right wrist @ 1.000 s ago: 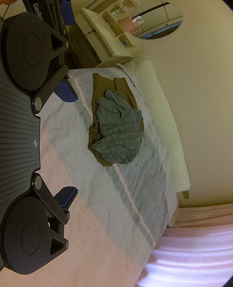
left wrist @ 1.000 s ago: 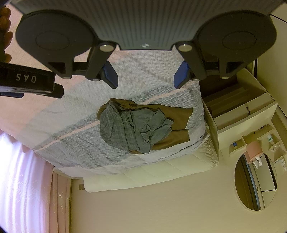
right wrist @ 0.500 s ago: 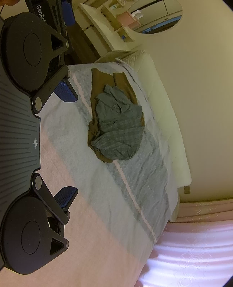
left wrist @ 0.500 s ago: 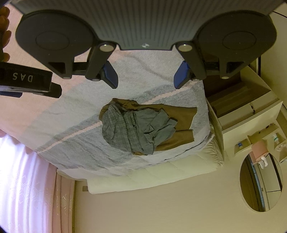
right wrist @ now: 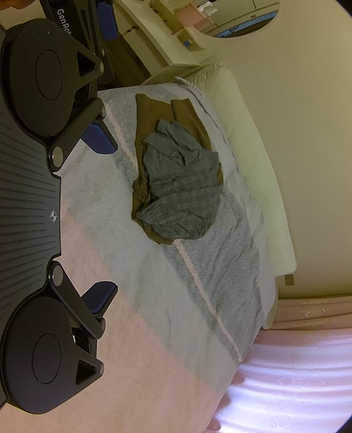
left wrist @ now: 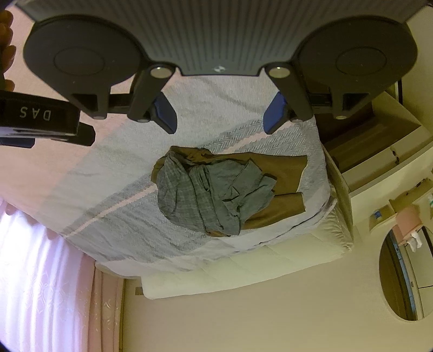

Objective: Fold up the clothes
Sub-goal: 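Move both grippers toward the green plaid shirt on the brown garment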

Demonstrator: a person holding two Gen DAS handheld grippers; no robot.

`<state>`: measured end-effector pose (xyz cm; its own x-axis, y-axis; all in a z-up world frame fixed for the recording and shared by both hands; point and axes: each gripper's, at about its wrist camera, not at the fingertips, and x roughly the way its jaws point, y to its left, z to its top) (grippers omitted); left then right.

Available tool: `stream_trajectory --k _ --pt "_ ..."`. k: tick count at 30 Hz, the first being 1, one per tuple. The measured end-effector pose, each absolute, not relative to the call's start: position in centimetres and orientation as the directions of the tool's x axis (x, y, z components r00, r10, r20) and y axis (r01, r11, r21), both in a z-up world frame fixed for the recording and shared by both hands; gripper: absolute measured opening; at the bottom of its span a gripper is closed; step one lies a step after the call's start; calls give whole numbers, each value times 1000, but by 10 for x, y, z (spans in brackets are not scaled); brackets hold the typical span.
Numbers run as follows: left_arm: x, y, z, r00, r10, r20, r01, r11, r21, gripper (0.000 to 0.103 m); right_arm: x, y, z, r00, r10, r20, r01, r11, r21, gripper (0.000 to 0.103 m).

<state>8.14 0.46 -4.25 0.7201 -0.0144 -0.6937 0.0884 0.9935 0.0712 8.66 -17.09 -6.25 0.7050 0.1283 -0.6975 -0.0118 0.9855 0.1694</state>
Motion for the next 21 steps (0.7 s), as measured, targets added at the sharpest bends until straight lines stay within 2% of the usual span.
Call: stream_trajectory --k 8,21 --pt "125 19 -56 694 -25 -720 106 992 67 67 124 -158 -76 686 109 -719 21 985 169 102" --pt "214 41 -96 612 -56 -789 163 985 57 67 203 -156 -131 623 122 -773 101 967 234 102"
